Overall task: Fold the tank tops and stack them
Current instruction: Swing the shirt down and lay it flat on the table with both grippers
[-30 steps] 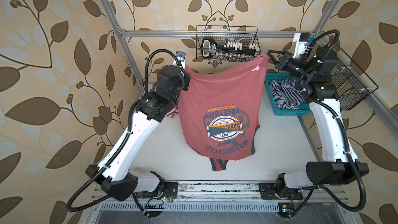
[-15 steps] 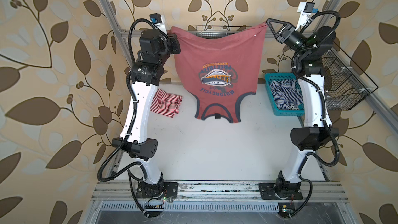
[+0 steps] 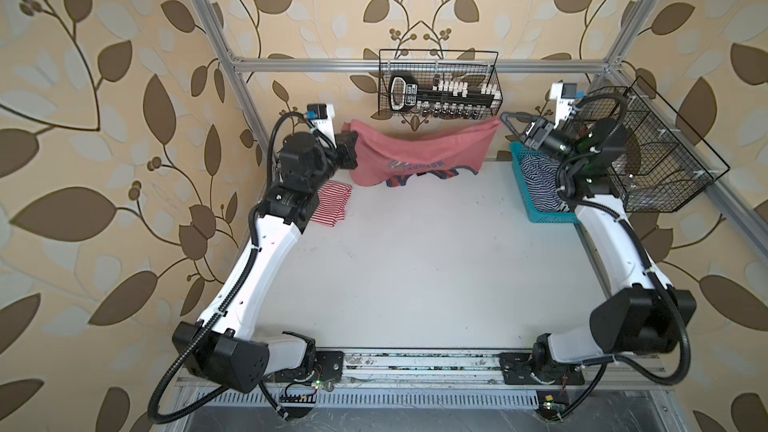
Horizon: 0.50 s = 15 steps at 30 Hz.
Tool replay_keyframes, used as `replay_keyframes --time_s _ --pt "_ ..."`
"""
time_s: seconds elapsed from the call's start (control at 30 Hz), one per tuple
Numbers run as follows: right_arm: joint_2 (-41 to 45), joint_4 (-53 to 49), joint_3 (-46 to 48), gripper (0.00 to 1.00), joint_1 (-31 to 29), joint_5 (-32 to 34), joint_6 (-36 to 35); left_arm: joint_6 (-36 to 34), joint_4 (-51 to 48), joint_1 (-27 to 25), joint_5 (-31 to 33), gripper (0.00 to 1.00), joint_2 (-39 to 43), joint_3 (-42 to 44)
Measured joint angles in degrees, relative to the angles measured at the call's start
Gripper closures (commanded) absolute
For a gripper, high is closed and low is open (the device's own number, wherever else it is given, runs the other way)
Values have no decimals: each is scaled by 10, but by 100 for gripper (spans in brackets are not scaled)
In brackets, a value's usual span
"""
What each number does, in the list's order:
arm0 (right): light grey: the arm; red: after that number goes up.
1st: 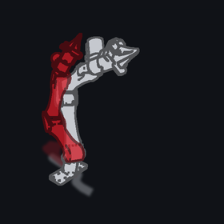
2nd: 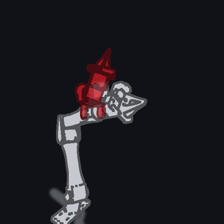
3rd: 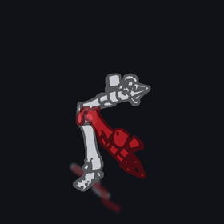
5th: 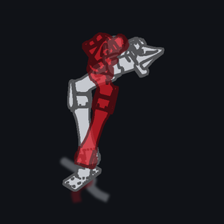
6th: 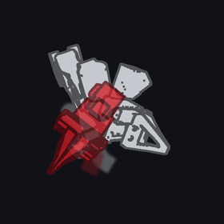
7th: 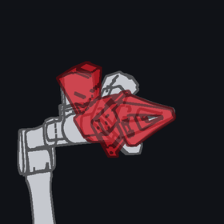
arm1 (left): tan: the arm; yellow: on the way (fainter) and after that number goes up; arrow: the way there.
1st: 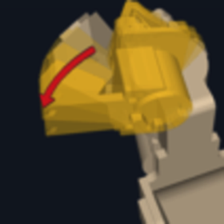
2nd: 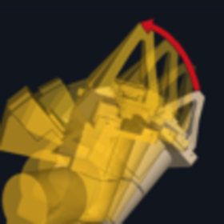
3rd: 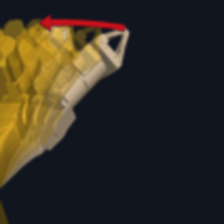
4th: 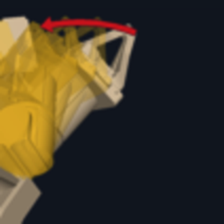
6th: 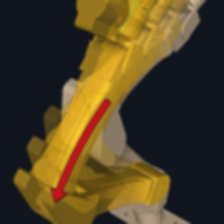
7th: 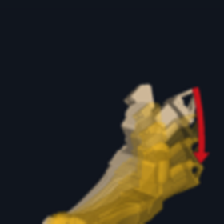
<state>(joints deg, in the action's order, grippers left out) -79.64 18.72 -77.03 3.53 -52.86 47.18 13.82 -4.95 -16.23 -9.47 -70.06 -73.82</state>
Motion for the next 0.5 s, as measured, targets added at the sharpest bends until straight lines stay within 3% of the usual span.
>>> replay_keyframes --time_s 0.13,0.27,0.5 --pt "125 -153 123 100 -17 36 -110 -1 8 -103 39 100 71 147" --pt "212 -274 207 100 -27 76 -169 19 -2 -195 76 100 114 242" --pt "254 -468 298 100 -44 185 -228 79 -59 -290 142 100 170 329"
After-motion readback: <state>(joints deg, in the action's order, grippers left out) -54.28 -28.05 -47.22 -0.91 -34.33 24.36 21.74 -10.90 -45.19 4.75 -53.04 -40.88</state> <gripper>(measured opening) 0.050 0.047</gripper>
